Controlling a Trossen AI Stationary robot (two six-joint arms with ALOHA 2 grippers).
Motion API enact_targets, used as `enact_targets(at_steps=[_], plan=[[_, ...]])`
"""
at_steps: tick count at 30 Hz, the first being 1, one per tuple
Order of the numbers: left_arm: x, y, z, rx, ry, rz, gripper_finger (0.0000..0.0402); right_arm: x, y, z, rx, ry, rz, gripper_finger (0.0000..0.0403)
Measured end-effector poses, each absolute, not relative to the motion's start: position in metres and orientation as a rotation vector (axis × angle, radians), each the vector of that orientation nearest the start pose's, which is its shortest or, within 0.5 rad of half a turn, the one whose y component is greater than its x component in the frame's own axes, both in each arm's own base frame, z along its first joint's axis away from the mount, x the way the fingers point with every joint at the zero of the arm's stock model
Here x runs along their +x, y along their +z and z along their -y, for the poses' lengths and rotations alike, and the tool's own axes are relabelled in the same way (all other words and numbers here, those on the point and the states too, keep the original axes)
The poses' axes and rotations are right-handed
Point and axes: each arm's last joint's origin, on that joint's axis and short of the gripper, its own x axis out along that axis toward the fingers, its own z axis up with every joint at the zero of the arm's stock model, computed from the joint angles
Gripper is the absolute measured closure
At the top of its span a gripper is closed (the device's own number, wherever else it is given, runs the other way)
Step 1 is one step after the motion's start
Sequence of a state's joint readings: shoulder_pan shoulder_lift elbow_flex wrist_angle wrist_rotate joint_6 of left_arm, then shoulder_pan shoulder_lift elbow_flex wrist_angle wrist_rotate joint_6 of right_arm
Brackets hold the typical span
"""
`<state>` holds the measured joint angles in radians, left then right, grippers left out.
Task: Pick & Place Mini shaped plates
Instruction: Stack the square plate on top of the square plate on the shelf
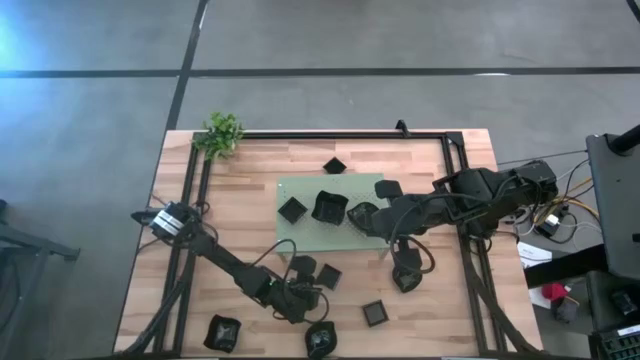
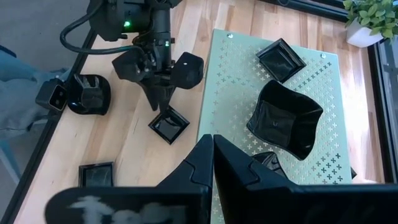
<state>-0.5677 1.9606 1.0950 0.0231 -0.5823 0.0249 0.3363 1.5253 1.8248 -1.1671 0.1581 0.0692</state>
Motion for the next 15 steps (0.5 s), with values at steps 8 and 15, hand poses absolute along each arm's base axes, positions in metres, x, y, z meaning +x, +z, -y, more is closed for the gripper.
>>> enact_targets(at_steps=[8,15], plan=[[0.3371,0.1291,0.1887,0.468,-0.008,-0.726,0.0307,0.2721,0.4233,-0.0903,-0.146,0.137,-0.847,0.0394],[0.3364,0.1271,0.1867,0.473,-0.020,-0.750,0.0336,0.2722,0.4232,-0.0903,-0.149,0.138,-0.847,0.0394]])
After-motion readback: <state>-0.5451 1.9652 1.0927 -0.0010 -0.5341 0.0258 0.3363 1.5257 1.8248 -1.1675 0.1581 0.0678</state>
